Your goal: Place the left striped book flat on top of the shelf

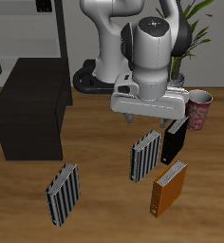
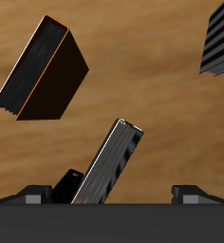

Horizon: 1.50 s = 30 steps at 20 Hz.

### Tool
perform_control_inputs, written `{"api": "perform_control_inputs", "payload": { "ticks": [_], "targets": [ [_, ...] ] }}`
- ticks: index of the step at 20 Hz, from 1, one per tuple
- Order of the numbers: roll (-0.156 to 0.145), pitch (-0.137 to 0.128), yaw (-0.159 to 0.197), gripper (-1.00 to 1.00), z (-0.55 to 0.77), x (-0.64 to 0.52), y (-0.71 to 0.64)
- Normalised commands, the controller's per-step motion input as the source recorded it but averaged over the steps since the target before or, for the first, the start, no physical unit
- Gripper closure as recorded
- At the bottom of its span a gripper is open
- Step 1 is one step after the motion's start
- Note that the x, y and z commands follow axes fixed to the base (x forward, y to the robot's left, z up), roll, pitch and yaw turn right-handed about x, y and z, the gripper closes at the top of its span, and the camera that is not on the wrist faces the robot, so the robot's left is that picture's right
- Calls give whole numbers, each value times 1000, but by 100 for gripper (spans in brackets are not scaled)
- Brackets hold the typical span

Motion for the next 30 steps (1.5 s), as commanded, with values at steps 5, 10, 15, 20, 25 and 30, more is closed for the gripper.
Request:
{"api": "perform_control_inputs", "payload": {
  "ticks": [5,10,15,20,25,30],
  "targets": [
    [5,-31,-29,-100,-192,19,8],
    [9,-2,-26,-100,-282,35,30],
    [-18,23,-17,-100,-251,86,-14],
    [-6,42,-18,-100,-295,77,-37],
    [7,53,-34,100,-239,36,-38],
    [-31,2,-17,100,68,11,-166]
  ]
}}
